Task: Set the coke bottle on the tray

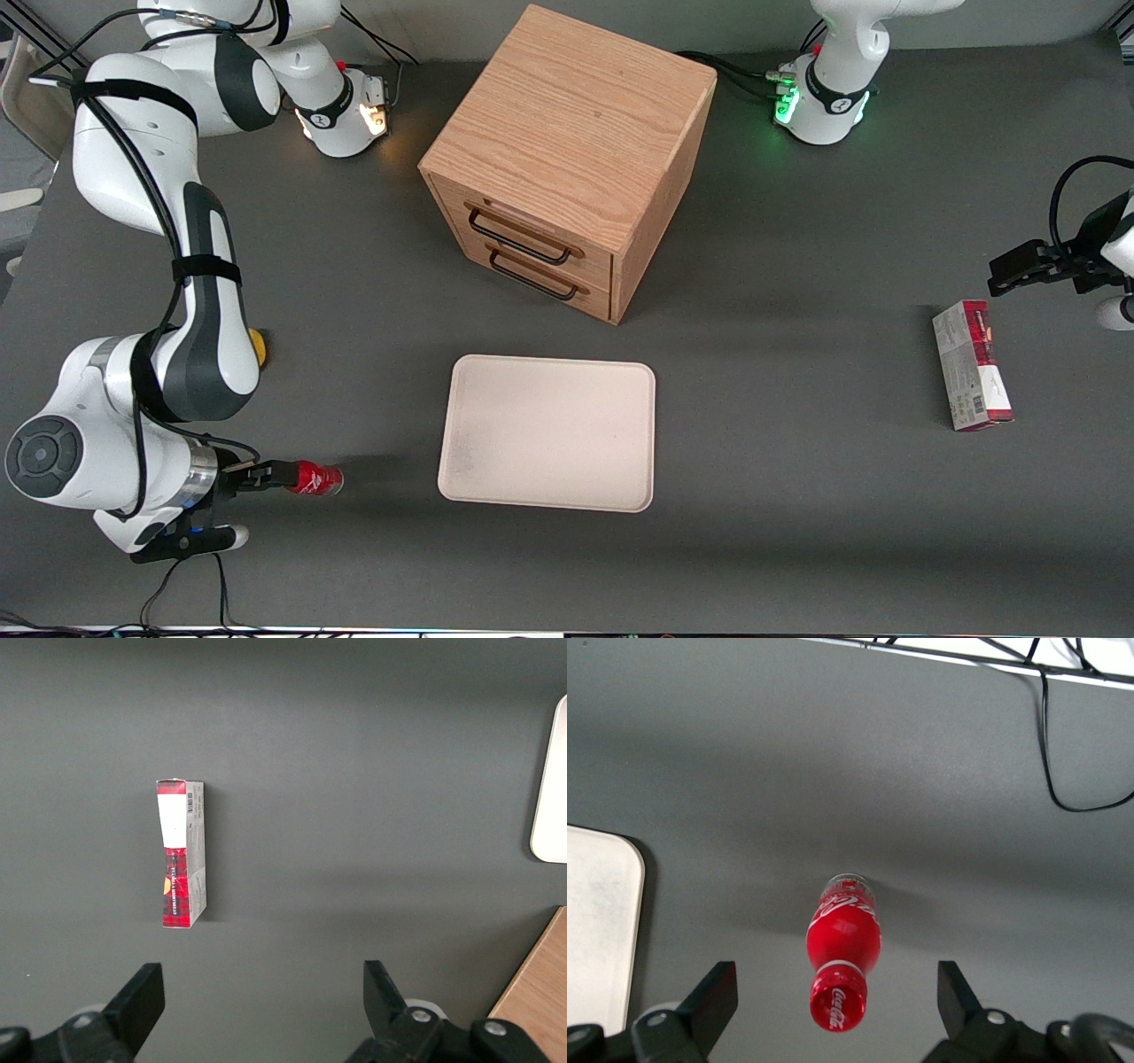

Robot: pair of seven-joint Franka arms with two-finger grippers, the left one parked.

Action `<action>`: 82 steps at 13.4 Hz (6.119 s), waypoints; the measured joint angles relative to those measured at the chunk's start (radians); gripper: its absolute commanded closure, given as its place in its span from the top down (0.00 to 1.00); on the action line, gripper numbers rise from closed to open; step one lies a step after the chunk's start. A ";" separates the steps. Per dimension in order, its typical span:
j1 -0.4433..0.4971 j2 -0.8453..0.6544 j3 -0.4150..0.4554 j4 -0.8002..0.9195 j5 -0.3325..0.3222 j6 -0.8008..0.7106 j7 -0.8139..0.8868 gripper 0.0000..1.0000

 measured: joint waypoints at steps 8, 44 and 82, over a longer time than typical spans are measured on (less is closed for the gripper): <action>0.001 0.014 0.001 -0.022 0.000 0.000 0.012 0.88; 0.119 -0.248 0.101 -0.073 0.003 -0.180 0.513 0.00; 0.229 0.029 0.113 0.013 0.003 0.020 0.784 1.00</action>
